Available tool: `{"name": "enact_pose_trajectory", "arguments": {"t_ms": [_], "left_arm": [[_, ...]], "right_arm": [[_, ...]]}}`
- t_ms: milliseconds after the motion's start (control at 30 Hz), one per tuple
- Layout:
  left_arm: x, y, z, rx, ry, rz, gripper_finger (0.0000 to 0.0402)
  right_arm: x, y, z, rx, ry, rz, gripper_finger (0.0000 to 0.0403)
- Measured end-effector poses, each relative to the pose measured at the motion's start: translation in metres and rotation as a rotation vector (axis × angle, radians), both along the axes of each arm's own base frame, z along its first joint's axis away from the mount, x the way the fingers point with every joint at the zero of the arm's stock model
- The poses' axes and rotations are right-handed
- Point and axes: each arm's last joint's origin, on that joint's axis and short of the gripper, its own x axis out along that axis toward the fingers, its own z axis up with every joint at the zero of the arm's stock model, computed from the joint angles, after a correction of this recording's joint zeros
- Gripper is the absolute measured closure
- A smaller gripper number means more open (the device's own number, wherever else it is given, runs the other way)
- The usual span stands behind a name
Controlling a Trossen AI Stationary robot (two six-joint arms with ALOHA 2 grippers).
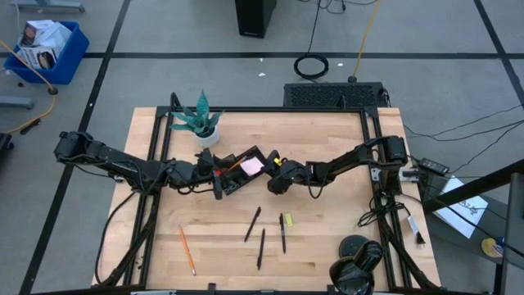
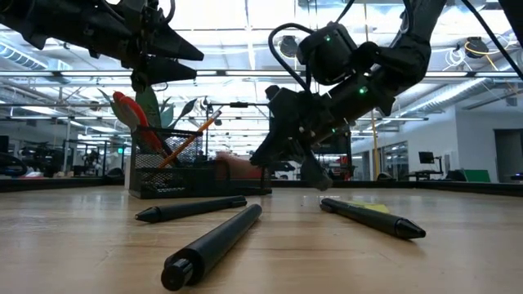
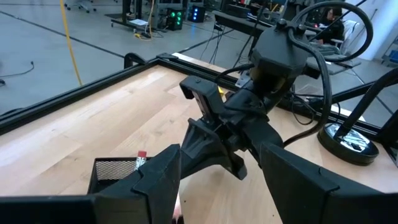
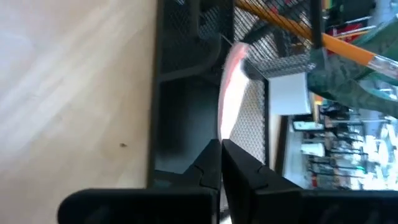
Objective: Pick and place office supplies into organizer
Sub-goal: Put the pink sticky note into the black desk organizer, then put the green eraser into the black desk organizer
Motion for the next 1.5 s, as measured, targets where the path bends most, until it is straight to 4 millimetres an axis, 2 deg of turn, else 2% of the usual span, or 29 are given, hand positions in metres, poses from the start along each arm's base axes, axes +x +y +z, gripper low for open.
{"name": "enact_pose_trajectory", "arguments": {"t_ms": [367, 533, 700, 900, 1033, 1100, 1300, 1500], "left_arm": [[0.000, 0.000, 0.000, -0.004, -0.006, 0.001, 0.0179], [0.000, 0.000, 0.002, -0.012, -0.019, 0.002, 0.0179], [0.000, 0.000, 0.001, -0.015, -0.019, 0.002, 0.0179], [0.001, -0.001, 0.001, -0.024, -0.018, -0.028, 0.0179], [0.001, -0.002, 0.001, -0.044, -0.019, -0.046, 0.0179], [0.001, -0.002, 0.001, -0.045, -0.020, -0.047, 0.0179], [0.001, -0.002, 0.001, -0.054, -0.025, -0.045, 0.0178], [0.001, -0.002, 0.001, -0.059, -0.027, -0.044, 0.0179]], "right_arm": [[-0.001, -0.001, -0.005, 0.082, 0.027, 0.023, 0.0403], [0.012, -0.008, -0.015, 0.066, 0.049, -0.017, 0.0403], [0.022, -0.006, -0.022, 0.011, 0.060, -0.036, 0.0403], [0.021, -0.007, -0.024, -0.013, 0.082, -0.054, 0.0399], [0.016, -0.005, -0.032, -0.038, 0.189, -0.044, 0.0380], [0.013, -0.006, -0.034, -0.052, 0.211, -0.097, 0.0369], [0.012, -0.011, -0.032, -0.156, 0.186, -0.269, 0.0352], [0.013, -0.006, -0.022, -0.140, 0.167, -0.193, 0.0347]]}}
